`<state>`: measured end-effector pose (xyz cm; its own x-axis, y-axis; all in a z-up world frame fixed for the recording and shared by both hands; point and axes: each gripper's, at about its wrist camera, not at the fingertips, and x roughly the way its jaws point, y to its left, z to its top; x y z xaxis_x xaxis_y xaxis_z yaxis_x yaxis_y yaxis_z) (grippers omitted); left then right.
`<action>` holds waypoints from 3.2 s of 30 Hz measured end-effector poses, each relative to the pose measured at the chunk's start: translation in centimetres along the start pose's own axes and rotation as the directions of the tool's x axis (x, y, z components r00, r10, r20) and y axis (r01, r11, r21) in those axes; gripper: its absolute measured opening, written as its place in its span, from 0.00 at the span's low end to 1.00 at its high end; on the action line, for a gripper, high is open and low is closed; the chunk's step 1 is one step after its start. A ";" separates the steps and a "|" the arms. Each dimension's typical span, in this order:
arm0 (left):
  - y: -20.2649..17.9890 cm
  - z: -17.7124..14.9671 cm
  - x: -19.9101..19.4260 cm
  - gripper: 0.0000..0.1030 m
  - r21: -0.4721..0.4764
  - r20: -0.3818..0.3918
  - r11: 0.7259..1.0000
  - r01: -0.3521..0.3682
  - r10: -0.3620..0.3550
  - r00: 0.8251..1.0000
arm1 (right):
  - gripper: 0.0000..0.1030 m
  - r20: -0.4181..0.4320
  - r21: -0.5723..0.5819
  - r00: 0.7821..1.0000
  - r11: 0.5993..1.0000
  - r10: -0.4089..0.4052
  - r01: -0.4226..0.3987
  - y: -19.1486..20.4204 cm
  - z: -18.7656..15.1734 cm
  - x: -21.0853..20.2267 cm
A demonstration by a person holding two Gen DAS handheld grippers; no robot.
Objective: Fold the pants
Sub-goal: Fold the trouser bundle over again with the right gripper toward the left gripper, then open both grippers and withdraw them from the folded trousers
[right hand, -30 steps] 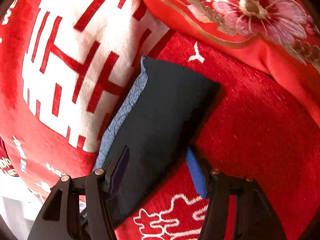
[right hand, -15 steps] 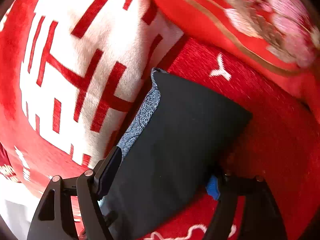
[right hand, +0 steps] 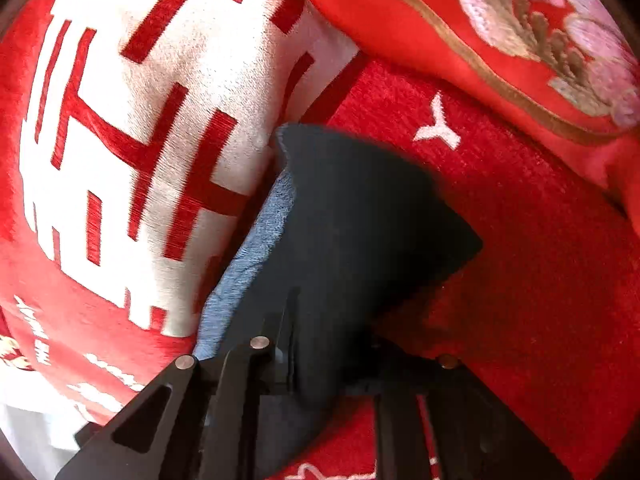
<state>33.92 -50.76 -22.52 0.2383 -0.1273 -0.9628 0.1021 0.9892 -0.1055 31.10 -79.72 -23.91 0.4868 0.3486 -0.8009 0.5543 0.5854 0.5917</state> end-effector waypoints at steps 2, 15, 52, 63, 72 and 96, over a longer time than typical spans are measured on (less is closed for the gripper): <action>-0.2 -0.9 0.2 0.45 -0.028 0.004 0.998 0.052 -0.052 0.999 | 0.14 0.007 -0.076 1.000 0.997 -0.007 0.007 1.4 -0.3 -1.1; -5.7 -3.8 0.4 0.46 0.131 0.135 0.990 0.047 -0.065 0.989 | 0.14 0.018 -0.469 0.999 0.883 -0.031 0.036 13.5 -4.9 -3.9; 18.3 -4.5 -9.7 0.82 -0.087 0.013 0.960 0.265 -0.264 0.964 | 0.63 0.000 -0.839 0.918 0.500 -0.397 0.216 19.2 -28.2 4.0; 16.7 -3.1 -5.0 0.16 -0.055 -0.099 0.945 0.322 -0.326 0.940 | 0.40 -0.122 -0.723 0.924 0.670 -0.362 0.167 15.7 -25.8 2.7; 17.9 -6.6 -4.7 0.05 0.009 -0.121 0.964 0.267 -0.264 0.957 | 0.38 -0.144 -0.688 0.925 0.707 -0.351 0.161 14.9 -24.3 1.5; 14.2 -1.6 -5.5 0.06 -0.005 0.003 0.995 0.103 -0.103 0.995 | 0.37 -0.404 -0.485 0.903 0.872 -0.150 -0.072 17.6 -18.1 11.1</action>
<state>32.54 -35.92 -19.16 0.2292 -0.2287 -0.9461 0.1215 0.9711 -0.2053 34.02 -52.28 -24.10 0.0837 0.5221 -0.8488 0.1212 0.8401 0.5287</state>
